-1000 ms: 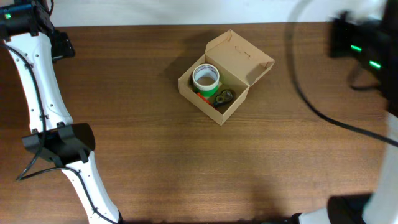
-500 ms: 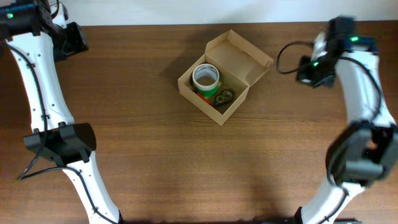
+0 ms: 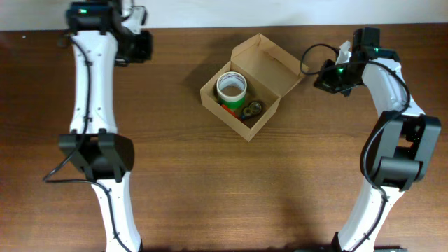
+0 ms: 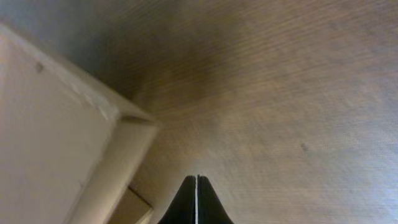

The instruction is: Pack container

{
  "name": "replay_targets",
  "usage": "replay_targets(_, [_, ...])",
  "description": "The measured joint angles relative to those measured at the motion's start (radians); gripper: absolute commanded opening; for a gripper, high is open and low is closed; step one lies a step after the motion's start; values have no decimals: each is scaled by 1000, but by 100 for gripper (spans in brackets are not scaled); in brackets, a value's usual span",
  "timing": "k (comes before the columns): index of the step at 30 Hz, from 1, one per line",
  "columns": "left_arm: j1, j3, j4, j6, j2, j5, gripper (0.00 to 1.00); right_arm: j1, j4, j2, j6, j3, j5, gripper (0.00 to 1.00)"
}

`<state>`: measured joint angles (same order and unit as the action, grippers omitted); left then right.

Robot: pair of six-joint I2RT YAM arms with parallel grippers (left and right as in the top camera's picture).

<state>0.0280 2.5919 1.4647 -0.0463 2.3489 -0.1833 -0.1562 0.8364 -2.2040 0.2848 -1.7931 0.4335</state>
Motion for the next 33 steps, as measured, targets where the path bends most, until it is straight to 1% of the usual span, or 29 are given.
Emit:
replay_targets(8, [31,-81,-33,-7,0,8,2,41,-183,-53,75,0,64,4])
replay_targets(17, [31,-84,-38,-7,0,8,2,126,-310,-75,89,0,137,4])
replay_targets(23, [31,-84,-41,-7,0,8,2,156,-397,-75,89,0,194,4])
replay_targets(33, [31,-84,-80,-4,1,19,2,156,-398,-75,90,0,244,4])
